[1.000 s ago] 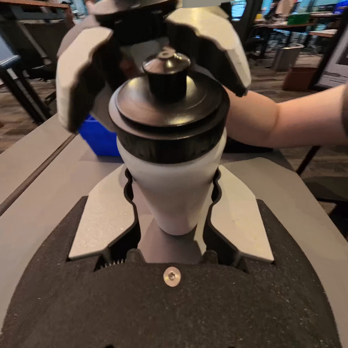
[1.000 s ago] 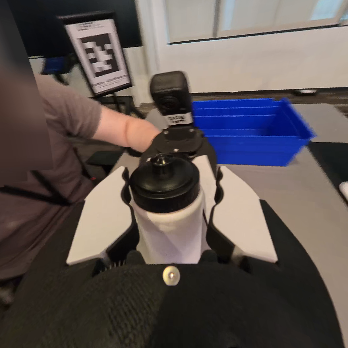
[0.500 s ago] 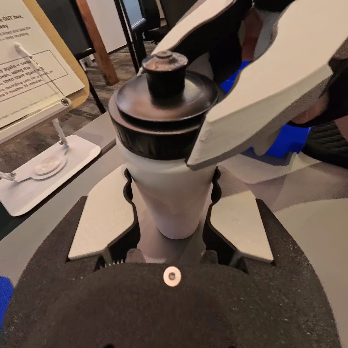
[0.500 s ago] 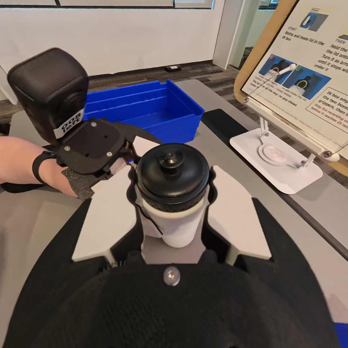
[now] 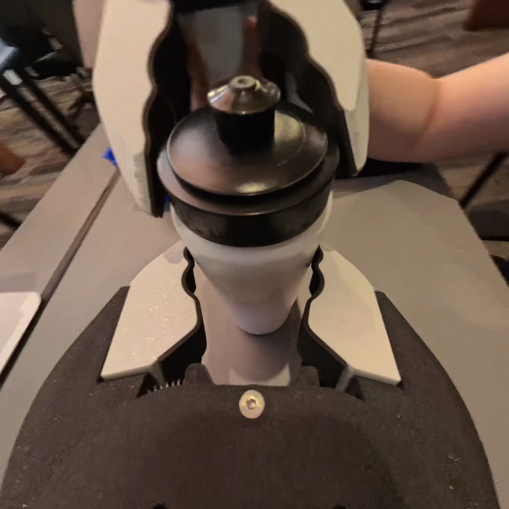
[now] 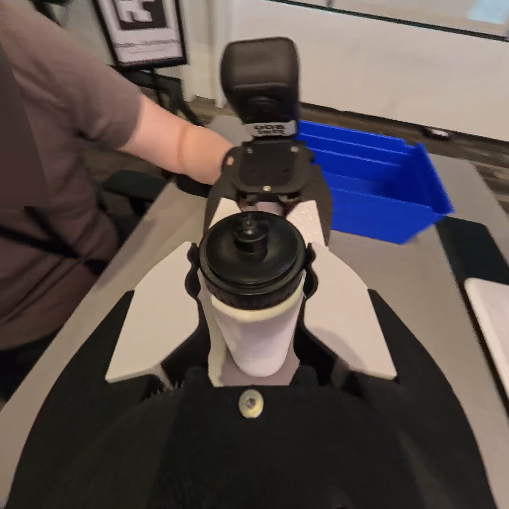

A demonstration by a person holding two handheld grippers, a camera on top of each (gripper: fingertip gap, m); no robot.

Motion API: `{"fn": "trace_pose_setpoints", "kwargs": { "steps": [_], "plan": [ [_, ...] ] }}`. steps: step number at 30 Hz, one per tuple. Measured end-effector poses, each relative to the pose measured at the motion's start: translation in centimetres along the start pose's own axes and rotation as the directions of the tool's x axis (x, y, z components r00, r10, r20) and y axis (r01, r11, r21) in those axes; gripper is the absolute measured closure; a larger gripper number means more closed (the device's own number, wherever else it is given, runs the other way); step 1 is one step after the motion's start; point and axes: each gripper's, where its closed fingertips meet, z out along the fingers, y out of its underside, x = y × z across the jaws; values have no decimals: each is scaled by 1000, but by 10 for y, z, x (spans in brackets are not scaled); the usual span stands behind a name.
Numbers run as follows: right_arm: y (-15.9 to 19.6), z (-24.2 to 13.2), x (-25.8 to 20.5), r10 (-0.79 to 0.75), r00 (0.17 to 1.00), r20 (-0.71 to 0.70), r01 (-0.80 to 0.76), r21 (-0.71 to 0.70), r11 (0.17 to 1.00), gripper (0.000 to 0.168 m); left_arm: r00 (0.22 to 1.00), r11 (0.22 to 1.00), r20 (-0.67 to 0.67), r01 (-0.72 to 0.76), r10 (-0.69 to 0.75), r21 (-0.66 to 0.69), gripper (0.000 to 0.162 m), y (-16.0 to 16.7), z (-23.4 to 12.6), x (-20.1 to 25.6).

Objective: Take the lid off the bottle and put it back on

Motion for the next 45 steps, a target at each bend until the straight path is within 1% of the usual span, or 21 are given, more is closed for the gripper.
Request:
{"fn": "trace_pose_setpoints", "kwargs": {
  "steps": [4, 5, 7, 9, 11, 12, 14, 16, 17, 20, 23, 24, 25, 27, 31, 36, 38, 40, 43, 44, 45],
  "plan": [
    [-4, 1, -26, 4, 981, 193, -17, 66, 998, 92, 986, 999, -169, -10, 15, 35, 79, -5, 1, 29],
    [-3, 0, -28, 18, 975, 219, -36, 78, 996, 92, 980, 999, -197, -2, 10, 40, 79, -6, 1, 34],
    [-3, -1, -18, 65, 981, 185, -83, 87, 993, 92, 983, 999, -180, 42, -36, 30, 79, -6, 2, 29],
    [-5, -1, 1, 118, 990, 81, -125, 92, 988, 91, 987, 995, -124, 103, -101, 15, 79, -3, 2, 15],
    [-14, -4, 22, 137, 989, -63, -127, 141, 982, 79, 988, 988, -25, 156, -156, 13, 79, 2, 0, -5],
    [-18, -6, 32, 151, 979, -138, -129, 155, 979, 78, 983, 984, 30, 180, -180, 17, 79, 5, -1, -16],
    [-19, -11, 53, 185, 929, -320, -147, 138, 979, 77, 957, 969, 154, 244, -246, 34, 79, 12, -7, -40],
    [-13, -15, 70, 200, 845, -497, -178, 93, 980, 77, 918, 954, 259, 294, -300, 60, 79, 19, -15, -60],
    [-10, -15, 74, 195, 810, -554, -191, 65, 979, 78, 899, 948, 301, 311, -317, 72, 79, 22, -19, -67],
    [-4, -11, 80, 204, 724, -658, -238, 39, 971, 79, 866, 941, 371, 329, -336, 84, 79, 26, -23, -75],
    [1, -3, 84, 230, 692, -684, -265, 55, 963, 89, 855, 944, 404, 321, -324, 75, 79, 25, -23, -75],
    [4, -4, 85, 216, 683, -698, -264, 40, 964, 96, 857, 946, 406, 316, -317, 70, 79, 25, -22, -74],
    [5, -6, 86, 205, 687, -697, -260, 28, 965, 100, 860, 949, 406, 309, -307, 64, 79, 25, -22, -73],
    [6, -6, 83, 216, 715, -665, -269, 23, 963, 100, 870, 951, 390, 302, -302, 64, 79, 24, -21, -72],
    [6, -8, 74, 189, 829, -527, -226, -5, 974, 100, 912, 963, 314, 265, -265, 42, 79, 21, -18, -64],
    [4, -13, 42, 114, 969, -221, -111, 26, 993, 101, 977, 978, 68, 201, -204, 47, 79, 11, -8, -31],
    [3, -14, 28, 79, 991, -112, -72, 64, 995, 100, 987, 986, -15, 159, -158, 48, 79, 7, -6, -16],
    [1, -14, 19, 84, 996, -27, -80, 101, 992, 101, 987, 989, -93, 139, -134, 48, 79, 4, -6, -3],
    [1, -13, 26, 145, 988, -44, -140, 111, 984, 101, 984, 985, -85, 163, -158, 53, 79, 4, -7, -6],
    [1, -13, 32, 169, 982, -83, -159, 111, 981, 100, 984, 983, -49, 175, -173, 49, 79, 6, -7, -13],
    [0, -12, 40, 187, 973, -133, -172, 115, 978, 94, 984, 983, 4, 179, -179, 45, 79, 8, -7, -21]
  ]
}}
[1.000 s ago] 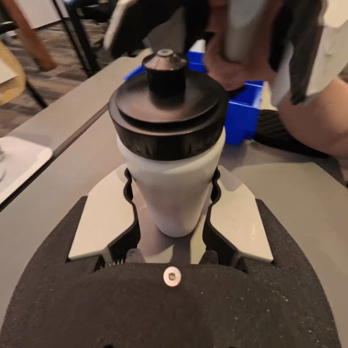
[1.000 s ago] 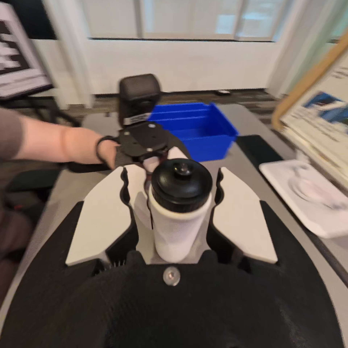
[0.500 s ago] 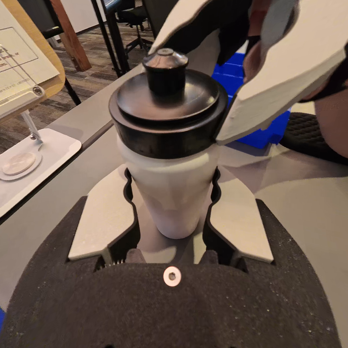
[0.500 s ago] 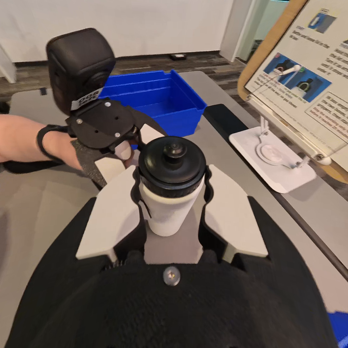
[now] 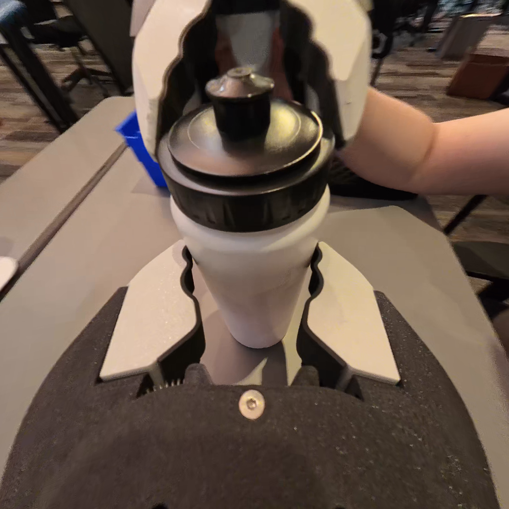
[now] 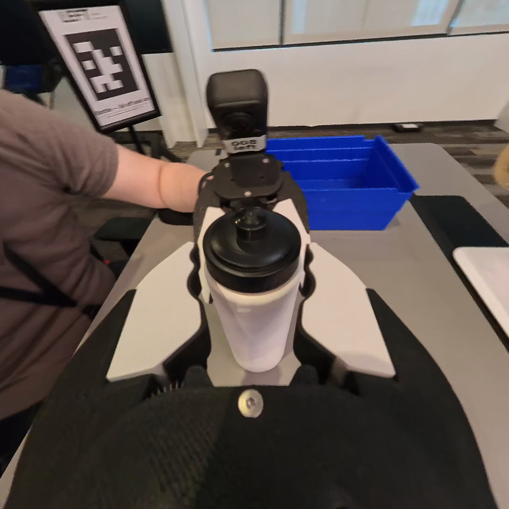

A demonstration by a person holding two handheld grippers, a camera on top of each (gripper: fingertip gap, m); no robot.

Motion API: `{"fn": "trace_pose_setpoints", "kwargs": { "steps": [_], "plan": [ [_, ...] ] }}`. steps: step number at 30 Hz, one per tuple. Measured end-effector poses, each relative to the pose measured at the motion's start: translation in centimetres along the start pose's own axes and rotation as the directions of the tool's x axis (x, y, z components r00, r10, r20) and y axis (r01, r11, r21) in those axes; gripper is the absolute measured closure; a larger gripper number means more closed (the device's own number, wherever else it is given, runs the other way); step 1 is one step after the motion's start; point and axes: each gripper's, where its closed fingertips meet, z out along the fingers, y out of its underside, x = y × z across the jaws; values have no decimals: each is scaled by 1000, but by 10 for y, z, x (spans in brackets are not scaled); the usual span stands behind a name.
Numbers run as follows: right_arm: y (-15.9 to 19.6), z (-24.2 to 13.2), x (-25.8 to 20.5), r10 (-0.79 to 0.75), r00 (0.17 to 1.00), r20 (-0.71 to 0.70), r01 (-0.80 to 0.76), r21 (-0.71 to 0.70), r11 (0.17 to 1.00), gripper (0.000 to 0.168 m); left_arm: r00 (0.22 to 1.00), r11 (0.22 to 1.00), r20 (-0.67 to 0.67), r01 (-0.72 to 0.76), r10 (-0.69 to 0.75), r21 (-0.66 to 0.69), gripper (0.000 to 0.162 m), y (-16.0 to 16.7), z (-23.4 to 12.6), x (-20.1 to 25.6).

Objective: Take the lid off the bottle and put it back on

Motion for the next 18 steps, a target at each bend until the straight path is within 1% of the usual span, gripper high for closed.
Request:
{"fn": "trace_pose_setpoints", "kwargs": {
  "steps": [1, 2, 4, 6, 10, 11, 12, 14, 16, 18],
  "plan": [
    [-3, 2, 7, 5, 998, -61, -5, 7, 1000, 89, 998, 1000, 59, 6, -6, -2, 79, 1, -1, -9],
    [-7, 4, 14, 4, 991, -131, -2, 18, 1000, 86, 993, 1000, 114, 21, -21, -1, 79, 1, -3, -18],
    [-12, 7, 29, 9, 961, -277, -1, 32, 1000, 86, 973, 997, 216, 76, -77, 13, 79, 3, -7, -35],
    [-9, 9, 41, 59, 914, -400, -58, 16, 998, 86, 952, 991, 275, 126, -132, 41, 79, 4, -12, -45],
    [-3, 19, 47, 127, 865, -485, -123, 42, 992, 86, 930, 988, 335, 149, -154, 40, 79, 7, -16, -53],
    [-1, 21, 47, 124, 862, -491, -125, 31, 992, 87, 925, 989, 349, 146, -149, 36, 79, 7, -16, -53],
    [1, 22, 47, 107, 865, -491, -114, 14, 993, 95, 923, 990, 358, 139, -141, 30, 79, 7, -16, -53],
    [2, 20, 45, 80, 880, -467, -104, -25, 994, 98, 926, 992, 358, 123, -122, 18, 79, 7, -15, -51],
    [4, 17, 37, 60, 920, -388, -94, -71, 993, 98, 943, 996, 321, 93, -87, -3, 79, 6, -13, -46],
    [7, 14, 26, 20, 962, -271, -51, -107, 993, 98, 968, 998, 247, 58, -51, -21, 79, 5, -10, -35]
  ]
}}
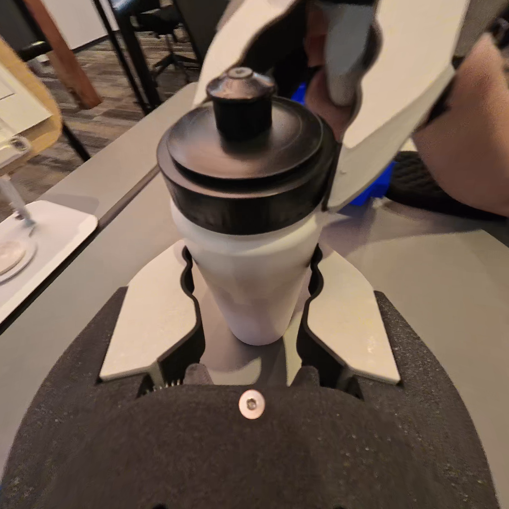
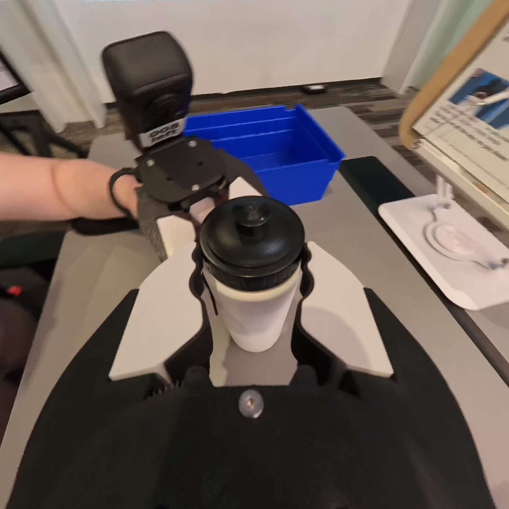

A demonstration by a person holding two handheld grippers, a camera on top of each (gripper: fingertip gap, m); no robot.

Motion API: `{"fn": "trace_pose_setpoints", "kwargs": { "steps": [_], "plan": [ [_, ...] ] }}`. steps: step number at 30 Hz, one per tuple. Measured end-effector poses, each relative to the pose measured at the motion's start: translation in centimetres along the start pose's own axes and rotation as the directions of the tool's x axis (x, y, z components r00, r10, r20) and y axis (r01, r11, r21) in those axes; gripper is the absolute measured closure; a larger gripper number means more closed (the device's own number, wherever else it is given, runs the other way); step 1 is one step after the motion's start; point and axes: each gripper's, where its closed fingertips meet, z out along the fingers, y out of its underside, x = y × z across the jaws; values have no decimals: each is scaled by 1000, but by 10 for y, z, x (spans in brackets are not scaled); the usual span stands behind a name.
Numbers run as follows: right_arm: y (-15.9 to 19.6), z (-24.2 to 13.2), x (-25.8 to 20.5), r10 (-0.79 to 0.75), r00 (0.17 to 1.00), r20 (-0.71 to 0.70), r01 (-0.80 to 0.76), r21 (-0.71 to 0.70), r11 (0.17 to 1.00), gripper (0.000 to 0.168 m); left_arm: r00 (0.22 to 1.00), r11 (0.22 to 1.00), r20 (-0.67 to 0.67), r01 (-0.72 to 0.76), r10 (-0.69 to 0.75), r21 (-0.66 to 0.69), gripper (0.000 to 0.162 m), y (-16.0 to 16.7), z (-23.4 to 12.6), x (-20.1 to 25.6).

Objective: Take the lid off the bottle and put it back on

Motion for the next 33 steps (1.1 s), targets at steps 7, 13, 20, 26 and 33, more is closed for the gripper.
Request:
{"fn": "trace_pose_setpoints", "kwargs": {
  "steps": [7, 13, 20, 26, 33],
  "plan": [
    [9, -26, -52, -175, 890, 421, 146, 100, 984, 98, 924, 987, -349, -148, 159, 57, 79, -2, -5, 61],
    [-1, -19, -35, -85, 939, 334, 52, 107, 993, 86, 952, 996, -294, -83, 91, 40, 79, -3, -1, 49],
    [-26, -2, 9, -30, 977, -210, 57, 122, 991, 77, 998, 997, 5, 66, -66, 51, 79, -3, 3, -1],
    [-13, 8, 15, 17, 955, -295, -1, 54, 999, 93, 995, 997, 71, 64, -67, 53, 79, -2, 2, -8],
    [-3, -13, -16, -184, 981, 65, 184, 3, 983, 94, 995, 995, -49, -84, 87, 54, 79, -6, 5, 18]
  ]
}}
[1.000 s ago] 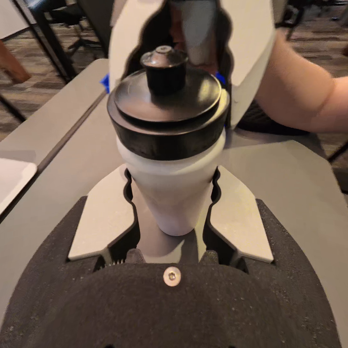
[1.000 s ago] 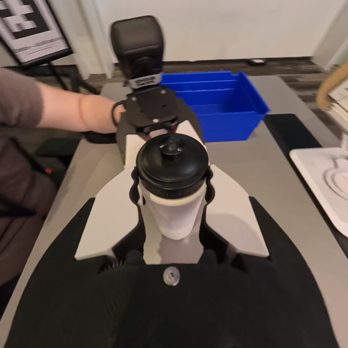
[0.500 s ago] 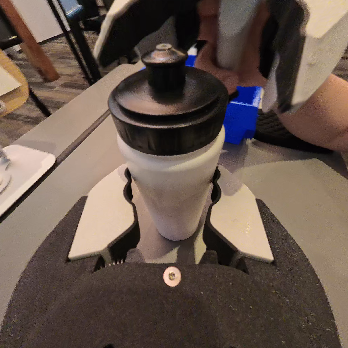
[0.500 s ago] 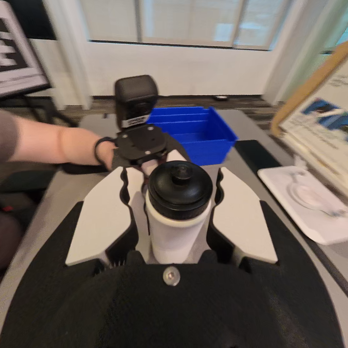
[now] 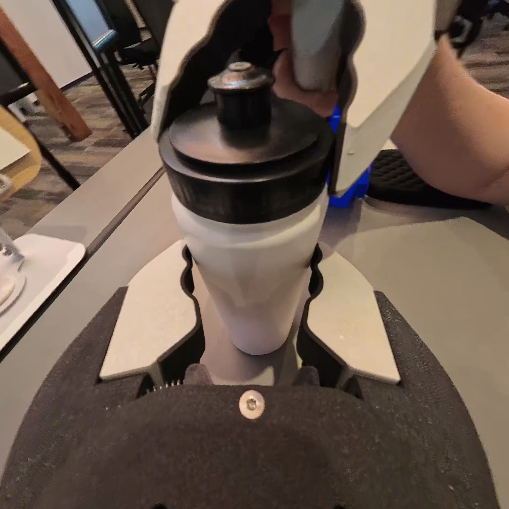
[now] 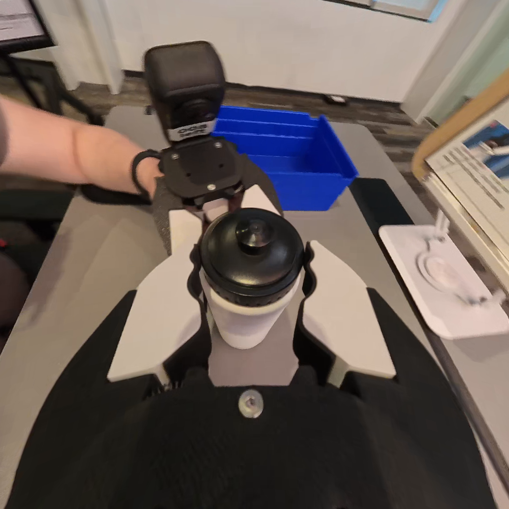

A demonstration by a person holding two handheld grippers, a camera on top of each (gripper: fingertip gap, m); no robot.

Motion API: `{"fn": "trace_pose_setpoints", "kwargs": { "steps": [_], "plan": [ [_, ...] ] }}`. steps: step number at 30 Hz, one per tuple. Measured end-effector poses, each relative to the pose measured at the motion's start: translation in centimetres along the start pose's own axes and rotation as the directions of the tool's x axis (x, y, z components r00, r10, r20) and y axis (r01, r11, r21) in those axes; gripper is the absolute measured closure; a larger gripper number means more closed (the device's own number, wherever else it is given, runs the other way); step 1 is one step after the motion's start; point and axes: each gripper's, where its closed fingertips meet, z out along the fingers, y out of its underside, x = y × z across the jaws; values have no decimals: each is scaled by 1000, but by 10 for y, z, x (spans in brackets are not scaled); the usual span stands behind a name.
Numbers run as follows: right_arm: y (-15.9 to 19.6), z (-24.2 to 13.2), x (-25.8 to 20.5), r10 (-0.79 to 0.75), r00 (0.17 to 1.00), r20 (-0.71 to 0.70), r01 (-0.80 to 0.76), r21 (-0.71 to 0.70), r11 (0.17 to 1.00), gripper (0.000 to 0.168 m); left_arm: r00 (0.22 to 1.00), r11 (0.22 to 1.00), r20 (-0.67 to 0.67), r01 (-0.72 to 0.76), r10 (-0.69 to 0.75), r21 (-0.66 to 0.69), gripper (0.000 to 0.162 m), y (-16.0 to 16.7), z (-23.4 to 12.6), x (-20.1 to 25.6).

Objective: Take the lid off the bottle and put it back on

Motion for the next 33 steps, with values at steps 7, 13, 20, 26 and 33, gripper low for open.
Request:
{"fn": "trace_pose_setpoints", "kwargs": {
  "steps": [7, 13, 20, 26, 33],
  "plan": [
    [1, -14, -19, 0, 976, 217, -23, 102, 995, 96, 982, 999, -190, 15, -7, 40, 79, -4, 3, 32],
    [-11, 0, 26, 143, 973, -182, -129, 88, 988, 80, 989, 991, 60, 130, -132, 31, 79, 3, -1, -15],
    [-8, 11, 40, 196, 838, -509, -179, 82, 980, 81, 949, 980, 246, 193, -200, 51, 79, 9, -10, -42],
    [-4, 12, 33, 170, 905, -390, -175, 24, 984, 99, 963, 989, 228, 143, -146, 27, 79, 8, -7, -35],
    [-1, -8, 7, 50, 998, 30, -52, 65, 997, 99, 997, 996, 9, 79, -80, 41, 79, 0, 3, -2]
  ]
}}
